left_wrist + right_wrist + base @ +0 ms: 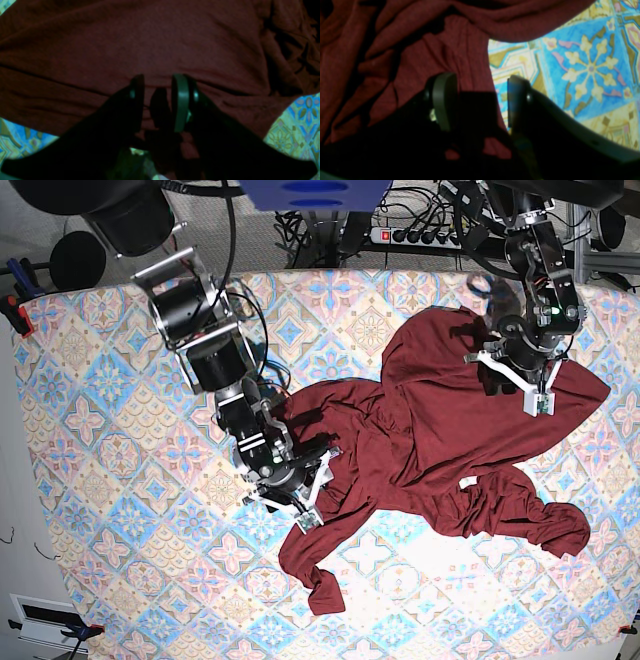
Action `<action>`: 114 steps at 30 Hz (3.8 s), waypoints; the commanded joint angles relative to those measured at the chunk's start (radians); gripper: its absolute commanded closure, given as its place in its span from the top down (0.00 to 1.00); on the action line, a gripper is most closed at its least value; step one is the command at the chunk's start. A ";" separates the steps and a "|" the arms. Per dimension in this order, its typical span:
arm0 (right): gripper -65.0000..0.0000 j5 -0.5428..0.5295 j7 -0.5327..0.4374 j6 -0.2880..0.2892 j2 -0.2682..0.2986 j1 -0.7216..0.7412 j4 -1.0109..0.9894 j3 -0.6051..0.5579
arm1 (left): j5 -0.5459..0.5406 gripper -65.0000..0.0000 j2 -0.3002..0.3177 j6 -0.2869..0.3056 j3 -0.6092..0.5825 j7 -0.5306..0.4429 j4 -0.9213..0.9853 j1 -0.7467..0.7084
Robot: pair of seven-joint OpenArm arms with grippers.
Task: Layout the t-shirt on the table in an organized manner, then fold the t-shirt properly
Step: 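Grasp the shirt edge with the right gripper and the collar with the left, then pull the shirt apart with both grippers, spreading it flat lengthwise, then slide the left gripper along the shirt edge toward the hem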
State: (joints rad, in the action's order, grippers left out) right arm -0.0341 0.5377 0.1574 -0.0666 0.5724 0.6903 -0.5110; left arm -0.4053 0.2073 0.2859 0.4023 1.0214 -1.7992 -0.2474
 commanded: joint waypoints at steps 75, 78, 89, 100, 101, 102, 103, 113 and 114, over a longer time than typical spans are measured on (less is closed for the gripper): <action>0.01 0.156 -0.029 0.080 0.436 0.071 -0.007 0.538 | -0.128 0.58 0.189 -0.001 0.005 -0.017 0.553 0.448; 0.01 0.156 -0.029 0.080 0.436 0.071 -0.007 0.538 | -0.137 0.58 0.188 -0.001 0.004 -0.022 0.657 0.495; 0.01 0.156 -0.029 0.081 0.436 0.071 -0.005 0.538 | -0.132 0.54 0.151 -0.001 -0.170 -0.023 0.795 0.587; 0.01 0.156 -0.029 0.083 0.436 0.071 -0.001 0.539 | -0.131 0.00 0.148 -0.001 -0.259 -0.115 0.797 0.607; 0.01 0.156 -0.029 0.083 0.436 0.071 0.012 0.539 | -0.125 0.00 0.160 -0.003 -0.259 -0.140 0.797 0.609; 0.01 0.156 -0.029 0.083 0.436 0.071 0.025 0.539 | -0.117 0.00 0.166 -0.003 -0.259 -0.161 0.797 0.610; 0.01 0.156 -0.026 0.083 0.436 0.071 0.044 0.539 | -0.100 0.00 0.169 -0.003 -0.259 -0.184 0.797 0.629; 0.01 0.156 -0.023 0.083 0.436 0.070 0.085 0.539 | 0.085 0.00 0.171 -0.003 -0.257 -0.339 1.126 0.943; 0.01 0.156 -0.023 0.083 0.436 0.070 0.085 0.539 | 0.096 0.00 0.171 -0.003 -0.257 -0.358 1.157 0.971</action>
State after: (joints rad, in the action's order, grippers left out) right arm 0.1238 0.5396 0.2508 0.3519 0.6033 0.7567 0.0231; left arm -0.2970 0.3634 0.2798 0.1413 0.6914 -0.6266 0.6827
